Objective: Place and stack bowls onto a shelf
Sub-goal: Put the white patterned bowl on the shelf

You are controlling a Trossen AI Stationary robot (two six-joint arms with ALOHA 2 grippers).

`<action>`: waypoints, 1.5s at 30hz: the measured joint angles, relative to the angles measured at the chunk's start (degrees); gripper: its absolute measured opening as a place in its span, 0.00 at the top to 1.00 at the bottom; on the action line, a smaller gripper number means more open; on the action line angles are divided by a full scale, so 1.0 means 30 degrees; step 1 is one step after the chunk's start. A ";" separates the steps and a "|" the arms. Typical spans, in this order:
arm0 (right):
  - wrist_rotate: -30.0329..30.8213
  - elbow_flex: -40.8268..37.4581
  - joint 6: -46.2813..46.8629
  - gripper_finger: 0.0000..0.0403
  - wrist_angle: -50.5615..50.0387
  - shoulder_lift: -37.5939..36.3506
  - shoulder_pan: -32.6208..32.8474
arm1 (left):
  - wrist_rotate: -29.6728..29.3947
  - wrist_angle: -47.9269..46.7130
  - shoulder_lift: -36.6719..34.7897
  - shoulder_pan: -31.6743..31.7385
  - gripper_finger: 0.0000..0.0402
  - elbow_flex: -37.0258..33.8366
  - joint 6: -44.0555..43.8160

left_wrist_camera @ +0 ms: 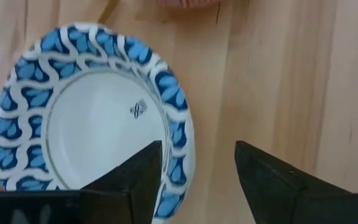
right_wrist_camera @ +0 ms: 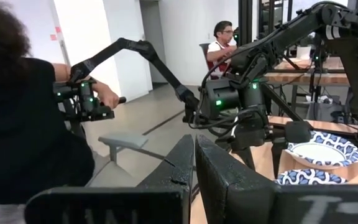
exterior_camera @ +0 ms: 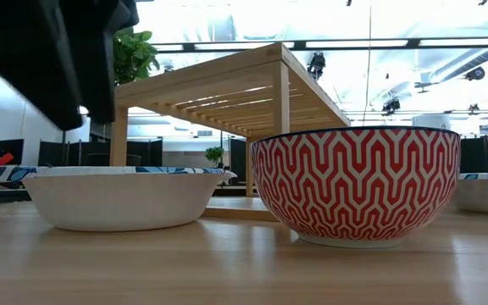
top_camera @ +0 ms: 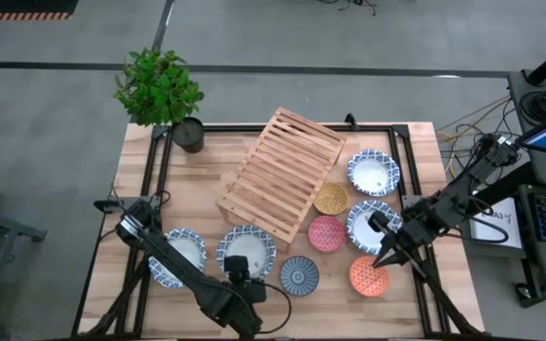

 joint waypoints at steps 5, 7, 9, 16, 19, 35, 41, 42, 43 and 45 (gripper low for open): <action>0.0000 -0.0029 -0.0029 0.98 -0.0038 0.0000 0.0000 | -0.0465 0.0722 0.0029 0.0007 0.55 0.0000 -0.0237; 0.0000 -0.0029 -0.0051 0.98 -0.0038 0.0000 0.0000 | -0.0480 0.0793 0.0029 0.0007 0.55 -0.0007 -0.0514; 0.0000 -0.0029 -0.0058 0.98 -0.0044 -0.0011 0.0000 | -0.0480 0.0774 0.0029 0.0007 0.55 -0.0015 -0.0546; 0.0233 -0.0031 0.0252 0.98 0.0014 0.0224 0.0000 | -0.0198 0.0596 0.0029 -0.0049 0.55 0.0001 -0.0007; 0.2008 -0.0008 0.0280 0.98 0.0013 0.1064 -0.0007 | -0.0137 0.0303 0.0006 -0.0365 0.55 0.0171 0.0800; 0.6000 0.8879 0.1219 0.98 -0.4905 1.1263 -0.0338 | -0.7963 -0.2818 -0.2926 -0.2941 0.59 0.0102 0.1627; 0.6009 1.3840 0.2087 0.98 -0.9035 1.5136 -0.0986 | -1.4202 -0.2726 -0.4779 -0.3933 0.67 -0.0500 0.3110; 0.6015 1.4661 0.2168 0.98 -0.9608 1.5741 -0.1099 | -1.5574 -0.2710 -0.5011 -0.4196 0.68 -0.0800 0.3158; 0.6002 1.5437 0.2190 0.98 -1.0149 1.6362 -0.1216 | -1.6950 -0.2706 -0.5224 -0.4441 0.69 -0.1203 0.3027; 0.5996 1.6916 0.2280 0.98 -1.1344 1.7478 -0.1416 | -1.9438 -0.2717 -0.5651 -0.4874 0.71 -0.2195 0.2298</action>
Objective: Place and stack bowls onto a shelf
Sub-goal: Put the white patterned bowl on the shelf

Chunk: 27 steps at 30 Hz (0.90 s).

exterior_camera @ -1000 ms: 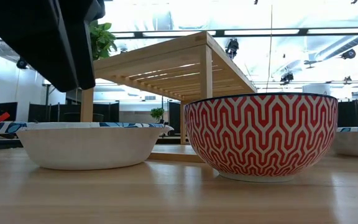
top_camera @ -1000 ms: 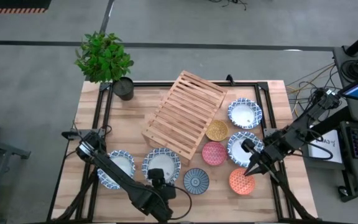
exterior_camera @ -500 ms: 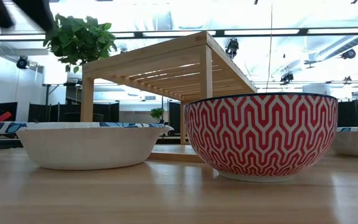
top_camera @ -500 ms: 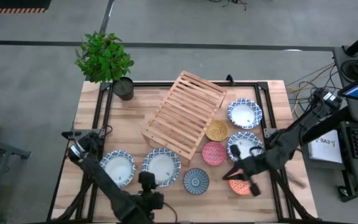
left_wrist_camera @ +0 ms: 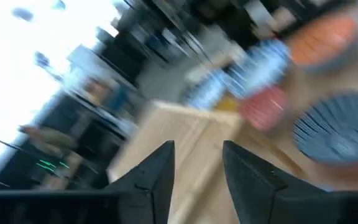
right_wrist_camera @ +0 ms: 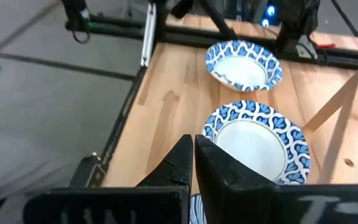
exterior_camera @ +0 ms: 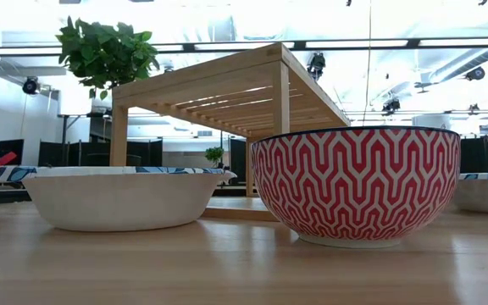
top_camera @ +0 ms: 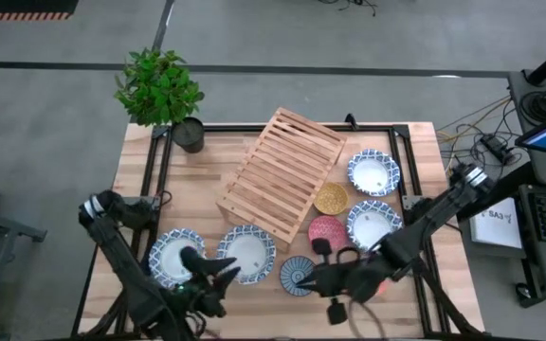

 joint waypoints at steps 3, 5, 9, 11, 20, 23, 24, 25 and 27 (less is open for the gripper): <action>-0.0003 0.1983 0.0037 0.98 -0.1409 0.1573 -0.0419 | -0.2797 -0.0017 -0.0584 -0.0306 0.73 -0.1718 -0.2072; -0.0007 0.3238 0.0044 0.98 -0.2230 0.2559 -0.0792 | -0.2780 -0.0093 -0.0922 -0.0284 0.74 -0.2667 -0.2788; 0.0000 0.5120 0.0016 0.98 -0.3626 0.4194 -0.1502 | -0.2246 0.0028 -0.1671 -0.0150 0.74 -0.4258 -0.3778; 0.0000 0.5762 -0.0247 0.98 -0.3800 0.4943 -0.1874 | -0.1935 -0.0072 -0.1918 -0.0203 0.74 -0.4935 -0.3269; -0.0038 0.8272 -0.2092 0.98 -0.3781 0.8013 -0.3062 | -0.0697 -0.0409 -0.3777 -0.0386 0.77 -0.6899 -0.4798; -0.0053 0.9648 -0.2673 0.98 -0.3754 0.9231 -0.3211 | 0.0317 -0.0337 -0.4630 -0.0423 0.79 -0.7657 -0.5821; -0.0071 1.0120 -0.3025 0.98 -0.3775 0.9609 -0.3235 | 0.0871 -0.0336 -0.4830 -0.0423 0.79 -0.7923 -0.6316; -0.0058 1.0733 -0.3413 0.98 -0.3813 1.0102 -0.3266 | 0.1420 -0.0327 -0.4994 -0.0425 0.80 -0.8191 -0.6758; -0.0029 1.1928 -0.4629 0.98 -0.3780 1.0953 -0.3305 | 0.2339 -0.0210 -0.5306 -0.0553 0.81 -0.8762 -0.7412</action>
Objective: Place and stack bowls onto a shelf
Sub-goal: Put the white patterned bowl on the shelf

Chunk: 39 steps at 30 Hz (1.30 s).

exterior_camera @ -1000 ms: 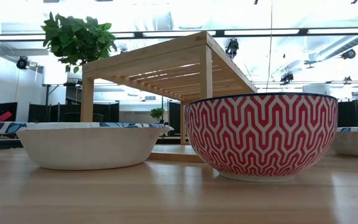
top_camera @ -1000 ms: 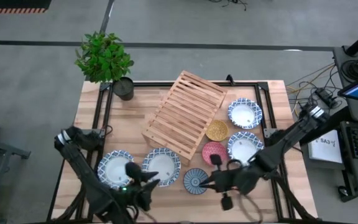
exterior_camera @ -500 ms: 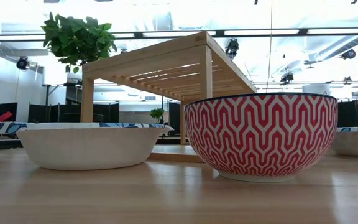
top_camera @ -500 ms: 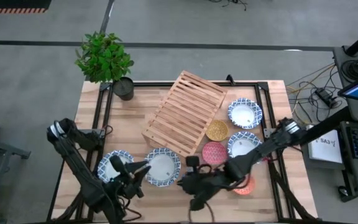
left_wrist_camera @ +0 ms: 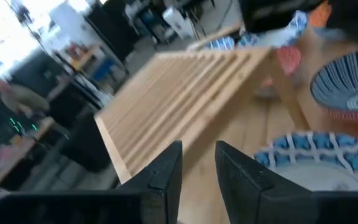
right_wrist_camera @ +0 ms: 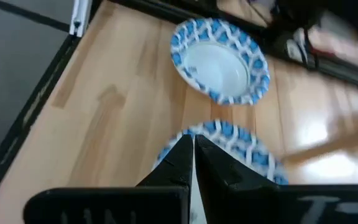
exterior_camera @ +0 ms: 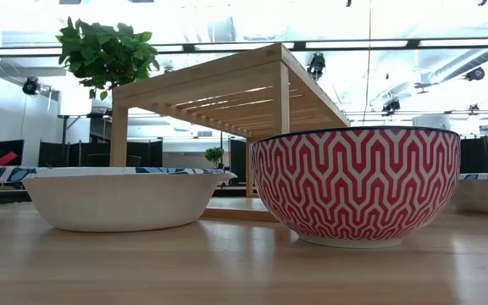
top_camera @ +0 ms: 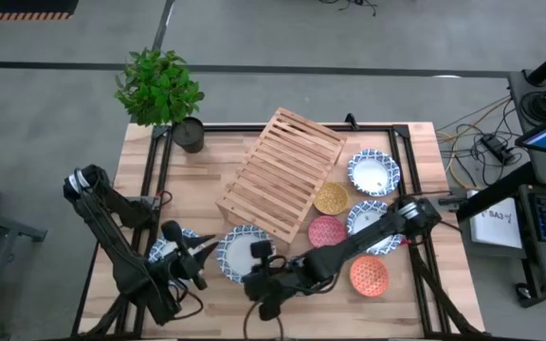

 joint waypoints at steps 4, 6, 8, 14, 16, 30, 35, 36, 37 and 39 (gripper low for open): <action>0.0029 0.2139 -0.1578 0.98 -0.0546 0.1512 -0.0102 | 0.1151 0.1438 -0.0296 -0.0739 0.84 -0.1476 -0.0222; 0.0016 0.3186 -0.1401 0.98 -0.1033 0.2139 -0.0280 | 0.1022 0.2051 -0.0391 -0.1261 0.85 -0.2072 -0.0221; 0.0009 0.4075 -0.0810 0.98 -0.1896 0.2574 -0.0585 | 0.0486 0.2073 -0.0430 -0.1762 0.87 -0.2400 -0.0307; -0.0109 0.5616 0.1230 0.98 -0.3717 0.3581 -0.1333 | -0.2215 0.1929 -0.0489 -0.2407 0.90 -0.2602 -0.0179; -0.0122 0.5836 0.1877 0.98 -0.3768 0.3828 -0.1414 | -0.2781 0.1798 -0.0489 -0.2389 0.90 -0.2602 -0.0142; -0.0498 0.5858 0.3566 0.89 -0.5111 0.3940 -0.1411 | -0.3013 0.1737 -0.0489 -0.2310 0.90 -0.2667 0.0211; -0.0637 0.5858 0.3434 0.71 -0.6709 0.3940 -0.0958 | -0.3018 0.1741 -0.0489 -0.2310 0.90 -0.2686 0.0211; -0.0750 0.5858 0.3322 0.67 -0.7000 0.3940 -0.0866 | -0.3023 0.1736 -0.0489 -0.2310 0.90 -0.2670 0.0211; -0.1121 0.5847 0.3083 0.63 -0.7139 0.3940 -0.0783 | -0.3023 0.1741 -0.0489 -0.2310 0.90 -0.2637 0.0211; -0.1683 0.5742 0.2667 0.56 -0.7090 0.3940 -0.0628 | -0.3037 0.1740 -0.0489 -0.2310 0.90 -0.2579 0.0211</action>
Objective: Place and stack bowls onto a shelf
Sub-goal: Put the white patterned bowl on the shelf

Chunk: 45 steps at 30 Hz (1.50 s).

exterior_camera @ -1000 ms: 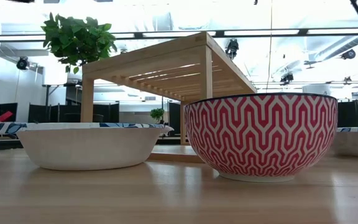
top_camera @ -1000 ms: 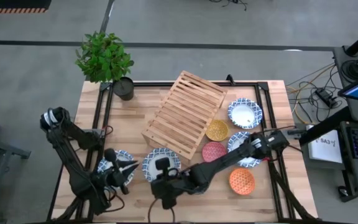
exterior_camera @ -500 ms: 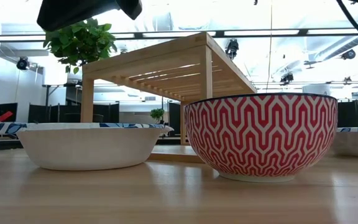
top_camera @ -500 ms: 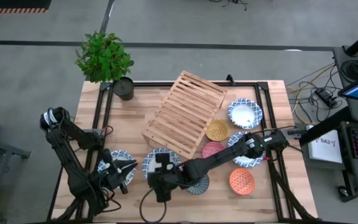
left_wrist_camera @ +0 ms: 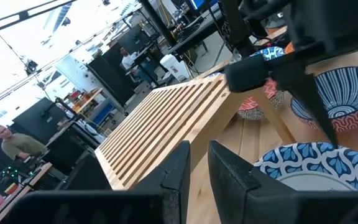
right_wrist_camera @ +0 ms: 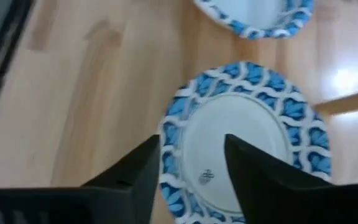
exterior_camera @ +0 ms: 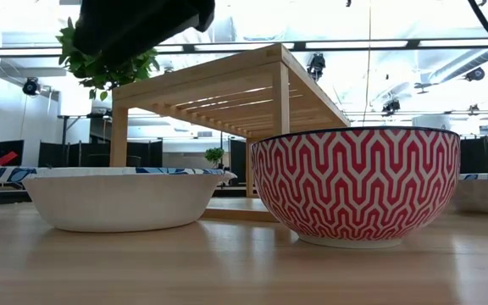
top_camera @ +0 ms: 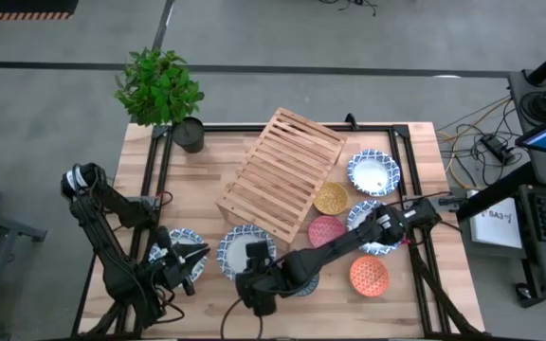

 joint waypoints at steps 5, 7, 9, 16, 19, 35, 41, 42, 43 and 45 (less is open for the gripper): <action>0.0027 -0.0987 0.0918 0.45 0.0365 -0.0029 0.0155 | -0.0082 0.0001 0.0000 0.0000 0.90 0.0006 0.0000; 0.0044 -0.1661 0.1231 0.43 0.0815 -0.0029 0.0155 | -0.0422 0.0007 0.0000 0.0000 0.90 0.0006 0.0002; 0.0054 -0.2160 0.1222 0.42 0.1297 -0.0029 0.0176 | -0.0763 0.0008 0.0000 0.0000 0.90 0.0006 0.0000; 0.0051 -0.3021 0.0979 0.42 0.2395 -0.0051 0.0220 | -0.0991 0.0023 0.0000 0.0000 0.90 0.0013 0.0004; 0.0066 -0.3458 0.0898 0.42 0.2501 -0.0051 0.0271 | -0.0991 0.0023 0.0000 0.0000 0.90 0.0013 0.0000; 0.0370 -0.5915 0.0986 0.46 0.3841 -0.0051 0.0178 | -0.0991 0.0023 0.0000 0.0000 0.90 0.0021 0.0000; 0.0371 -0.6194 0.0810 0.63 0.3862 -0.0051 0.0133 | -0.0998 0.0016 0.0000 0.0000 0.90 0.0021 0.0000; 0.0358 -0.6167 0.0740 0.67 0.3862 -0.0051 0.0133 | -0.0998 0.0016 0.0000 0.0000 0.90 0.0021 0.0000; 0.0305 -0.6114 0.0659 0.70 0.3871 -0.0051 0.0133 | -0.0998 0.0016 0.0000 0.0000 0.90 0.0021 0.0000; 0.0197 -0.5968 0.0383 0.76 0.3902 -0.0051 0.0133 | -0.0998 0.0016 0.0000 0.0004 0.90 0.0021 0.0000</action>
